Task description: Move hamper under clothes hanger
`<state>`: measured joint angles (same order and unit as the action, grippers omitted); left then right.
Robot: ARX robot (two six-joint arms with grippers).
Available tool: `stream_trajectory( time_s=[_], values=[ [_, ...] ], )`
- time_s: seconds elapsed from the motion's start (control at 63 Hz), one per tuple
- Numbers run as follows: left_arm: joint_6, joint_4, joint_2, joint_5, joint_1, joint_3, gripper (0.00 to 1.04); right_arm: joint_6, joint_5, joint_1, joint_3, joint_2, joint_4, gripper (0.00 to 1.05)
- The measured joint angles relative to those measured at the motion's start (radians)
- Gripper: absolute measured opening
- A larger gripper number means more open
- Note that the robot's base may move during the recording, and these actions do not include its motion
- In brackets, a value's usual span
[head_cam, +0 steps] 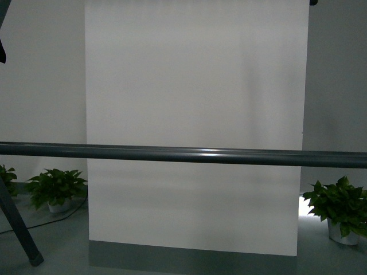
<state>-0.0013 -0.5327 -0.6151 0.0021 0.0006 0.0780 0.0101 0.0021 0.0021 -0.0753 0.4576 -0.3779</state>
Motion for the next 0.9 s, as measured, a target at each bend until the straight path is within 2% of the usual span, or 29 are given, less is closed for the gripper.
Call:
stream_trajectory(
  time_s=[0.317, 0.444, 0.905],
  values=[
    [0.000, 0.095, 0.135, 0.000, 0.000, -0.038, 0.03, 0.000, 0.000, 0.000, 0.034, -0.105, 0.069, 0.02],
    [0.000, 0.086, 0.164, -0.001, 0.000, -0.061, 0.03, 0.000, 0.000, 0.000, 0.063, -0.144, 0.069, 0.02],
    [0.000, 0.274, 0.360, -0.001, 0.000, -0.061, 0.03, 0.000, 0.000, 0.000, 0.070, -0.278, 0.193, 0.02]
  ],
)
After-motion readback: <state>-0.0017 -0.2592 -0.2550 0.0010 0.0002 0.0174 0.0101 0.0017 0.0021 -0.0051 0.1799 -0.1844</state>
